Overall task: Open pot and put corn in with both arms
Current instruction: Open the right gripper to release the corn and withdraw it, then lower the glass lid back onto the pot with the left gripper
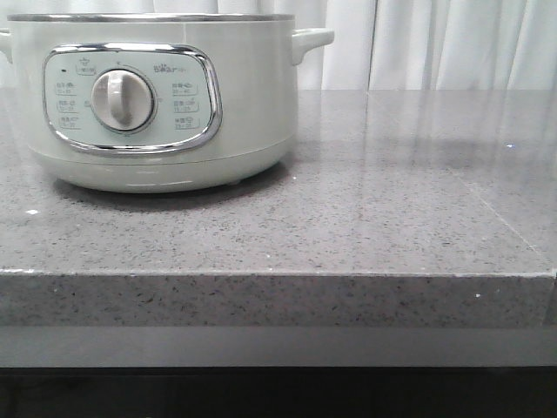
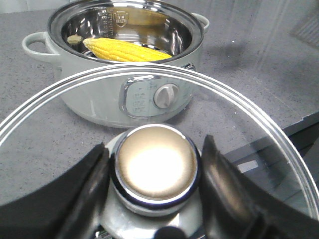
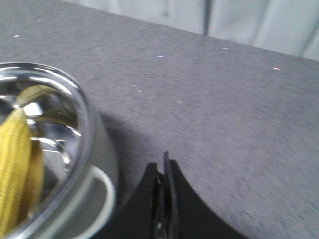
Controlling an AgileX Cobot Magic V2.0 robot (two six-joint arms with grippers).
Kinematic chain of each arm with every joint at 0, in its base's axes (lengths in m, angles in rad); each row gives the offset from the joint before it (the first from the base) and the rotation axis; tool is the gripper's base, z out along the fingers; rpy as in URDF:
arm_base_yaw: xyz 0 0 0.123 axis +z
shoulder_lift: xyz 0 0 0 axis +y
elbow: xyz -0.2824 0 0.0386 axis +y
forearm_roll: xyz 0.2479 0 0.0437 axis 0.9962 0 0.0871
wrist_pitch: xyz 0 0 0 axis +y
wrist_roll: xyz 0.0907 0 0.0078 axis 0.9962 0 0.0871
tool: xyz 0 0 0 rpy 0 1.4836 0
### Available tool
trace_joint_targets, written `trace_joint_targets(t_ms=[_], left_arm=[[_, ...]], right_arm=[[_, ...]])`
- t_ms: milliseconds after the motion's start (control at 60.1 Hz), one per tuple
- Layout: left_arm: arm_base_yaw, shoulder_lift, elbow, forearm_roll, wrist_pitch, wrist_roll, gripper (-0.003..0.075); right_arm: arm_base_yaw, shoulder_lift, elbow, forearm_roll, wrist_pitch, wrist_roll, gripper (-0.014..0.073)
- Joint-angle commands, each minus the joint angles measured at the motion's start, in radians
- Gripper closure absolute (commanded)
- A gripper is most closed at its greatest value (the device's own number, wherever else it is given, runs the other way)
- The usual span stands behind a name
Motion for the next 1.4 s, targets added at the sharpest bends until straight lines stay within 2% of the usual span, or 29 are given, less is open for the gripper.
trace_joint_targets(t_ms=[0,300,666,865,1098,1265,1381], left_arm=[[-0.007,0.007,-0.034,-0.028,-0.149,-0.005,0.0501],[-0.007,0.007,-0.034,-0.028,-0.149,-0.005,0.0501],[-0.007,0.007,-0.034,-0.028,-0.149,-0.005,0.0501],[-0.007,0.007,-0.034,-0.028,-0.149,-0.005,0.0501],[-0.007,0.038,-0.047,-0.028,-0.149,-0.005,0.0501],[-0.007,0.187,-0.123,-0.028,-0.151,-0.005,0.0501],[-0.007,0.332,-0.233,-0.028,-0.152,-0.005,0.0501]], right_arm=[[-0.026,-0.13,0.085,0.003,-0.132,-0.012,0.0666],[-0.03,-0.462,0.516,0.003,-0.336,-0.012,0.0666],[-0.03,-0.899,0.934,0.003,-0.477,-0.012,0.0666],[-0.03,-1.054,1.006,0.003,-0.447,-0.012,0.0666],[-0.03,-1.075,1.009,0.003,-0.462,-0.012,0.0666],[-0.03,-1.075,1.009,0.003,-0.46,-0.012,0.0666],[-0.03,-1.075,1.009,0.003,-0.456,-0.012,0.0666]])
